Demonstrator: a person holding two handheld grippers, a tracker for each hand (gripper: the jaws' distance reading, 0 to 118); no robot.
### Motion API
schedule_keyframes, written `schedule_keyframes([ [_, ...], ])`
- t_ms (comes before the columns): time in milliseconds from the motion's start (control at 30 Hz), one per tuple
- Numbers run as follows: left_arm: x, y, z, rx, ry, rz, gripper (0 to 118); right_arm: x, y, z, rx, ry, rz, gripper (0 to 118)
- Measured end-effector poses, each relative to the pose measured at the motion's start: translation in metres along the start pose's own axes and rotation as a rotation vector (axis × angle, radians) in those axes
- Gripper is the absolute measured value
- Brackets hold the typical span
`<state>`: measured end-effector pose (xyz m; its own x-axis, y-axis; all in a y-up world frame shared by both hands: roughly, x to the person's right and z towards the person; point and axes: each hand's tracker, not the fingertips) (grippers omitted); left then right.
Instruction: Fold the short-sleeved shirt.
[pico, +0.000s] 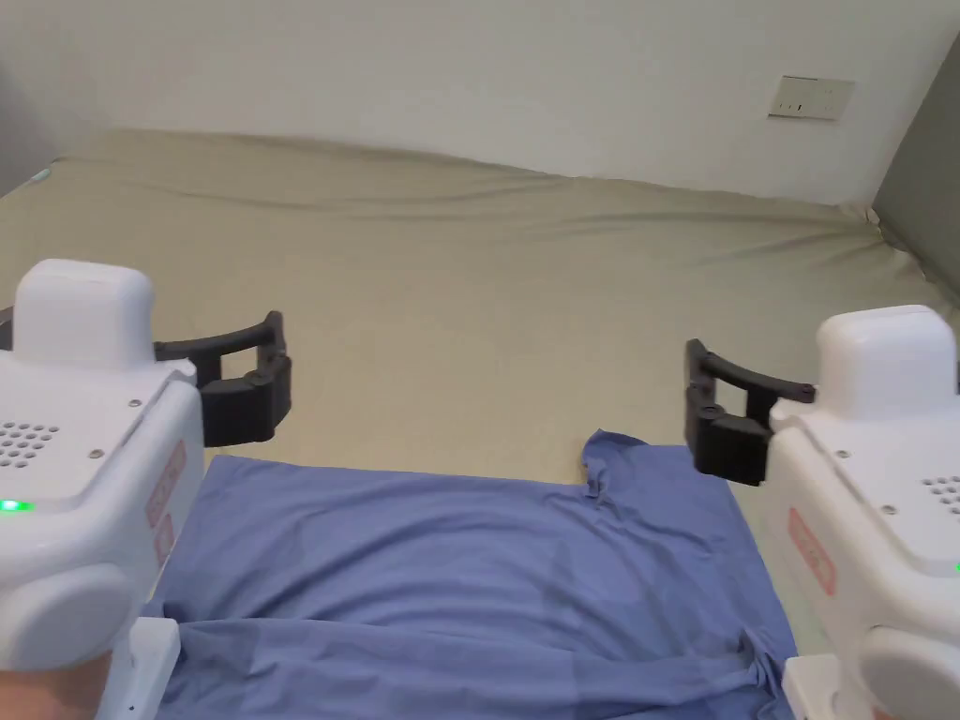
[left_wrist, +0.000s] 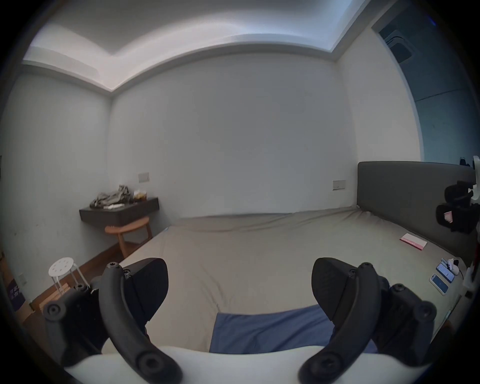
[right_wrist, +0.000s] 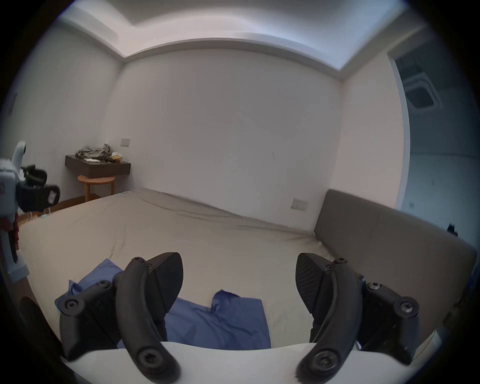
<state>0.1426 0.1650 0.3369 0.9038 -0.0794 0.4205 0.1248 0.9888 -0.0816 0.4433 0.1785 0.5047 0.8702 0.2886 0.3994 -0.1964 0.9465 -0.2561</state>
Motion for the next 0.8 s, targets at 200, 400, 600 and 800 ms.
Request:
schedule_keyframes([
  [200, 0.033, -0.005, -0.002, 0.041, -0.048, -0.075, 17, -0.034, -0.004, -0.006, -0.001, 0.068, 0.009, 2],
  [400, 0.048, -0.026, -0.025, -0.021, -0.083, -0.136, 0, -0.036, -0.019, -0.023, -0.044, 0.101, 0.023, 2],
  [600, 0.043, -0.065, -0.06, -0.157, -0.085, -0.16, 0, -0.018, -0.043, -0.047, -0.112, 0.076, -0.029, 2],
  [800, 0.007, -0.15, -0.125, -0.483, -0.12, -0.09, 1, -0.001, -0.083, -0.08, -0.225, 0.054, -0.023, 2],
])
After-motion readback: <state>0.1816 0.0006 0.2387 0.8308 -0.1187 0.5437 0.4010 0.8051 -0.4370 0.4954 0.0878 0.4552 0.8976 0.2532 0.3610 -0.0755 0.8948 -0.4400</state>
